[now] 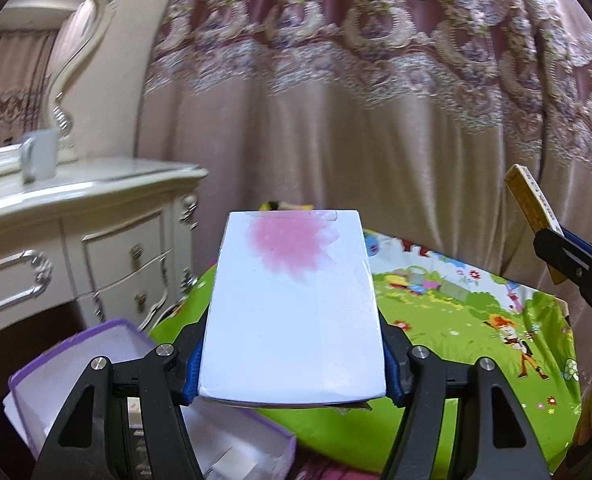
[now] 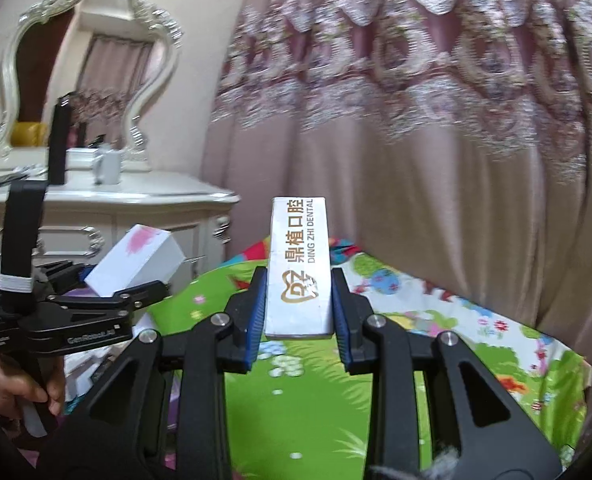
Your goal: Organize rigid objects
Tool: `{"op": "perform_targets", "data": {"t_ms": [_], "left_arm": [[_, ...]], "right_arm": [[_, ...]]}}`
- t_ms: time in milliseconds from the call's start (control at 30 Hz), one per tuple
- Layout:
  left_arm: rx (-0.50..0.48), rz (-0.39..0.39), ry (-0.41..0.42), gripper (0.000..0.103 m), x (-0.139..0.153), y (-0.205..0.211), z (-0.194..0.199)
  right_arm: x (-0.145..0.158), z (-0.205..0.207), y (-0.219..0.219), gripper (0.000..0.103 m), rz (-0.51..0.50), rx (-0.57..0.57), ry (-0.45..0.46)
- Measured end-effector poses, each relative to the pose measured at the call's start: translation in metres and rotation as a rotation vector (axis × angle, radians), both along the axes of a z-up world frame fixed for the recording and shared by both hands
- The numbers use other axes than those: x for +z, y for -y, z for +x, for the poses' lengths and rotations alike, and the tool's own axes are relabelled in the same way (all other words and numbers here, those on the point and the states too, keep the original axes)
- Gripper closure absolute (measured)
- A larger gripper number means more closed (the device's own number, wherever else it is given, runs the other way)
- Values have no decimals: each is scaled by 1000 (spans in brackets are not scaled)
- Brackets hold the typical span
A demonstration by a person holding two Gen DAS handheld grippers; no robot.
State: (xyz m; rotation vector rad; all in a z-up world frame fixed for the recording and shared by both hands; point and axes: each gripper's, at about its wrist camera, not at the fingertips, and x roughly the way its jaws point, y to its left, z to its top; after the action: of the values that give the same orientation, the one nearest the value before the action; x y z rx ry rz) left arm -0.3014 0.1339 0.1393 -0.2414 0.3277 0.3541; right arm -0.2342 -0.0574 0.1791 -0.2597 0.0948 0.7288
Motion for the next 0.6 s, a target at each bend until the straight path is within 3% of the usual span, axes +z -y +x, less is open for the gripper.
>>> {"op": "perform_targets", "data": {"t_ms": [200,600], "left_arm": [[95,-80,-58,36,-27,-38,-21],[247,-200,-142,36,-73,-90,-59]], "right_arm": [[-18,-16,-53,69,-114,153,-12],[-50,-45,-127,69,-289,343,-2]]}}
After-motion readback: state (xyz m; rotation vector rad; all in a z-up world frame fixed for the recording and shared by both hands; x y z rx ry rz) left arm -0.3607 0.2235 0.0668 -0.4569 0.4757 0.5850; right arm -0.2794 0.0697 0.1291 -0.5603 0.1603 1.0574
